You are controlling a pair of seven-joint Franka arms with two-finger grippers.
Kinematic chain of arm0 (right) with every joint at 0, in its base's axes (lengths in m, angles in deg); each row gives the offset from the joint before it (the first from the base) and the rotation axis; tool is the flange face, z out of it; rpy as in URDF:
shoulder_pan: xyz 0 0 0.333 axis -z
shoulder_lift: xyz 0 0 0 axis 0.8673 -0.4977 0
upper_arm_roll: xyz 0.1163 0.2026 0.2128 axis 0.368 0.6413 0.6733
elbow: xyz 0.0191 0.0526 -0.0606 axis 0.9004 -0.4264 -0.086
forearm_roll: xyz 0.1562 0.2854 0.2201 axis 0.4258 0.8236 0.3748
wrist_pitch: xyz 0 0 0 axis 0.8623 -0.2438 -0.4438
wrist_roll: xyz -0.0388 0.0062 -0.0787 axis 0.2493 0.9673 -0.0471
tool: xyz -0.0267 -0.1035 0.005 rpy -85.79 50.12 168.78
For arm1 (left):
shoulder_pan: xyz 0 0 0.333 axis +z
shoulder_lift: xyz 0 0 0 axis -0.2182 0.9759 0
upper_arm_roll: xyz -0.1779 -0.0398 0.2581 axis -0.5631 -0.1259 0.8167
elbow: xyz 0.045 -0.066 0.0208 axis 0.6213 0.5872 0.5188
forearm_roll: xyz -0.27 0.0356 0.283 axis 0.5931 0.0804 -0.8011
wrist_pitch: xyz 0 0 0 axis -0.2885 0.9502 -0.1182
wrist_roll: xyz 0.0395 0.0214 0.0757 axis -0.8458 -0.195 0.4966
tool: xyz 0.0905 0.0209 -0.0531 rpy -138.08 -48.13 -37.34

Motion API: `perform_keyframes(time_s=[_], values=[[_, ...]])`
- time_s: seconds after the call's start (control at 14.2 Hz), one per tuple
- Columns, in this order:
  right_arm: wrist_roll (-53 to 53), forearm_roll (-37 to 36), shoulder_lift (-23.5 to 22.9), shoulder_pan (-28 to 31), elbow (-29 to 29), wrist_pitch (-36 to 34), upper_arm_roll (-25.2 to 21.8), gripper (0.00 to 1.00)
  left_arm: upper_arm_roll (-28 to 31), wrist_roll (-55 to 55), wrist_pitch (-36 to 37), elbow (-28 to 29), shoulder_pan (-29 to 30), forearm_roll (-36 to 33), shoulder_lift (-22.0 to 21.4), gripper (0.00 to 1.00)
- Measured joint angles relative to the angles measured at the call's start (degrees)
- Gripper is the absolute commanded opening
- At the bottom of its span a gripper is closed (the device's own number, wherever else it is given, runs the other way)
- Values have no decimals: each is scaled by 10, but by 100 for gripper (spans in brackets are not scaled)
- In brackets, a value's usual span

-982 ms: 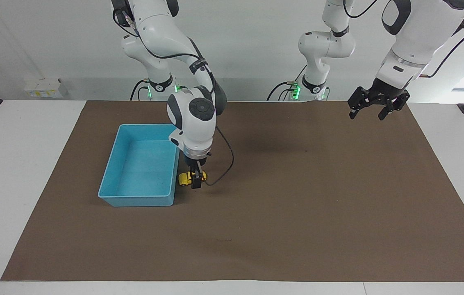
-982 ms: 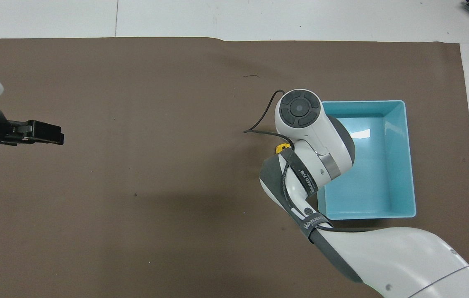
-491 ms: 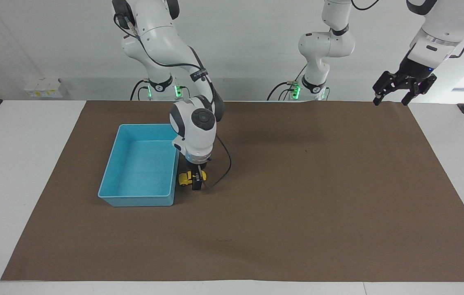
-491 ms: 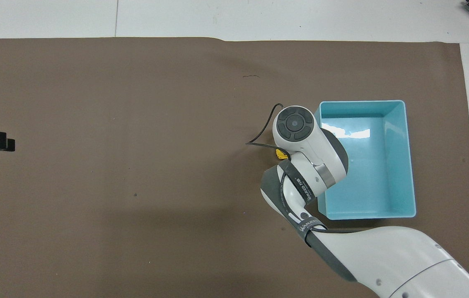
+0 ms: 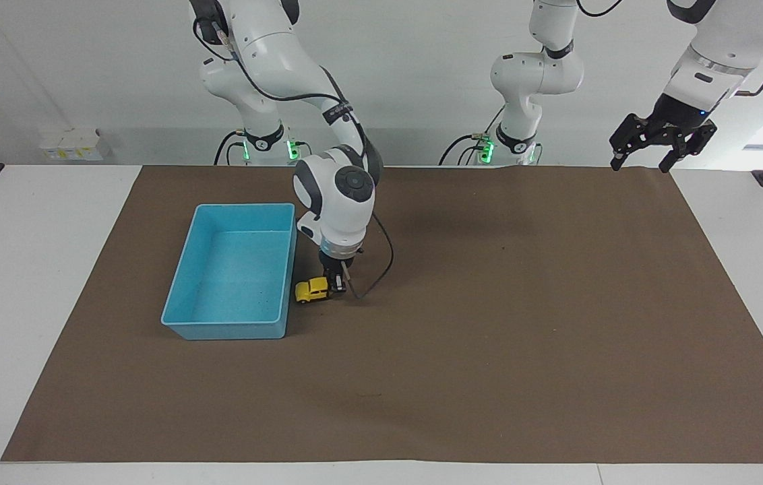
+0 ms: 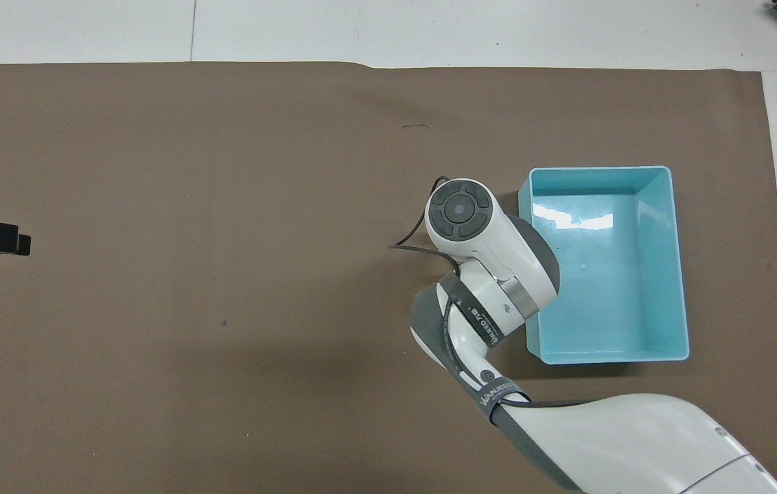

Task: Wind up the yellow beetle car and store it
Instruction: 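Lift the car with the right gripper and carry it over the bin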

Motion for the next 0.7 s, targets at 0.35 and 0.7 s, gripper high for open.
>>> perform_keyframes(time_s=[0.35,0.7], values=[[0,0,6,-19,56,-74,0,0,-7,-3,1,-5,-1,-9,16,100],[43,2,50,-11,93,-105,0,0,-8,-10,1,-5,-1,-9,16,100]])
